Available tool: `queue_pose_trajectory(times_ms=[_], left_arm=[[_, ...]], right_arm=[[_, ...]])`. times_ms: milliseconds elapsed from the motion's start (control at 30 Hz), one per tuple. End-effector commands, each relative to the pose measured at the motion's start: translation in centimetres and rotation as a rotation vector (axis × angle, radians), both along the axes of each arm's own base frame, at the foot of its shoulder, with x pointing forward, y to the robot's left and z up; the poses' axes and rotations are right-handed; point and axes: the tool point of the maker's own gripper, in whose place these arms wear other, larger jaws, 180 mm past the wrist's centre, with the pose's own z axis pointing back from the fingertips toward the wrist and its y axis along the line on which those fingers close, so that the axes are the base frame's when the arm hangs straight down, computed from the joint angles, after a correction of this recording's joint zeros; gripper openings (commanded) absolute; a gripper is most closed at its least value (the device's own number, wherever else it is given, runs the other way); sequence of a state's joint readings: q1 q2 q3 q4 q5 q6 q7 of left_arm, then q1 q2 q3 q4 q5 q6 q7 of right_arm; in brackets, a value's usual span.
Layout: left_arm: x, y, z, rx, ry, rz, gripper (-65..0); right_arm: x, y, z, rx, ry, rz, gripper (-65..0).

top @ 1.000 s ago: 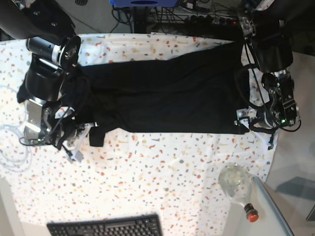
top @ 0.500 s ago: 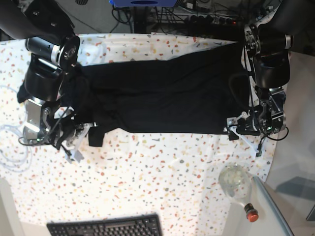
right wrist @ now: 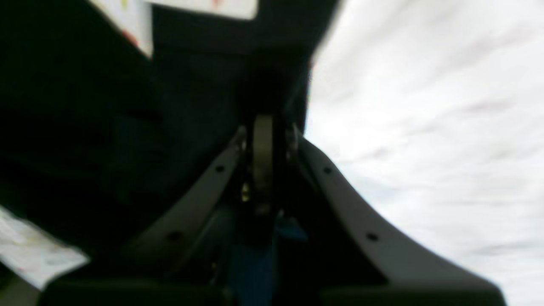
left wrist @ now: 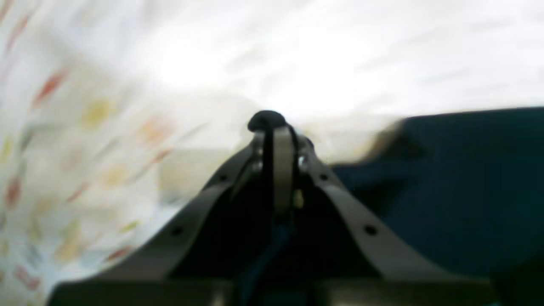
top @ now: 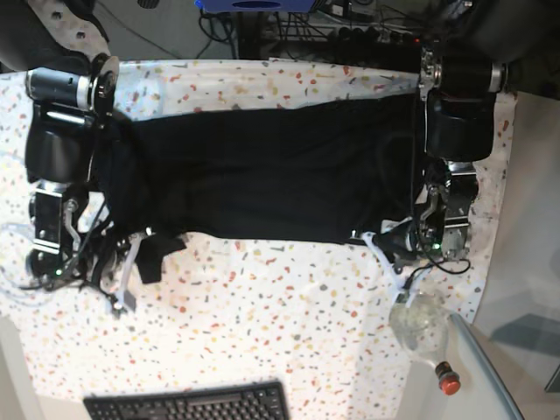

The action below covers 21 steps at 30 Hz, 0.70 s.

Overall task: Layout the t-shirt on the table in an organized manner, then fold the t-shirt properly
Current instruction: 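Lift the shirt and lay it flatter across the table with both grippers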

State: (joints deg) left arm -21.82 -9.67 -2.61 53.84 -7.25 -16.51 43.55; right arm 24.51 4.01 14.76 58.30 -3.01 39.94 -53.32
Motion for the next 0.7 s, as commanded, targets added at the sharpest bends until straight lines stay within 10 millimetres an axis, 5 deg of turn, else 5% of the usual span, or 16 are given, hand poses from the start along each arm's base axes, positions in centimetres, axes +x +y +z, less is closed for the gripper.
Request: queue_pose_trajectory(times_ms=[0, 233, 400, 500, 600, 667], left_arm=[[3.6, 2.1, 4.7, 0.043, -0.115, 0.024, -65.0], [9.6, -1.4, 17.0, 0.054, -0.342, -0.036, -65.0], [13.7, -5.3, 26.4, -0.013, -0.518, -0.061, -65.0], [14.6, -7.4, 32.2, -0.042, -0.647, -0.085, -65.0], [13.6, -6.7, 32.9, -0.059, -0.639, -0.051, -65.0], [12.2, -6.0, 31.2, -0.086, -0.612, -0.014, -65.0]], right_arm=[[2.7, -1.5, 3.2, -0.038, -0.104, 0.002, -65.0], [7.6, -11.2, 13.3, -0.238, -0.325, -0.066, -65.0], [10.6, -17.8, 23.9, -0.35, -0.503, -0.153, -65.0], [11.1, -21.2, 30.7, -0.412, -0.612, -0.212, -65.0], [9.4, -22.7, 33.7, -0.505, -0.639, -0.245, -65.0], [7.3, -22.6, 32.2, -0.571, -0.594, -0.236, -65.0]])
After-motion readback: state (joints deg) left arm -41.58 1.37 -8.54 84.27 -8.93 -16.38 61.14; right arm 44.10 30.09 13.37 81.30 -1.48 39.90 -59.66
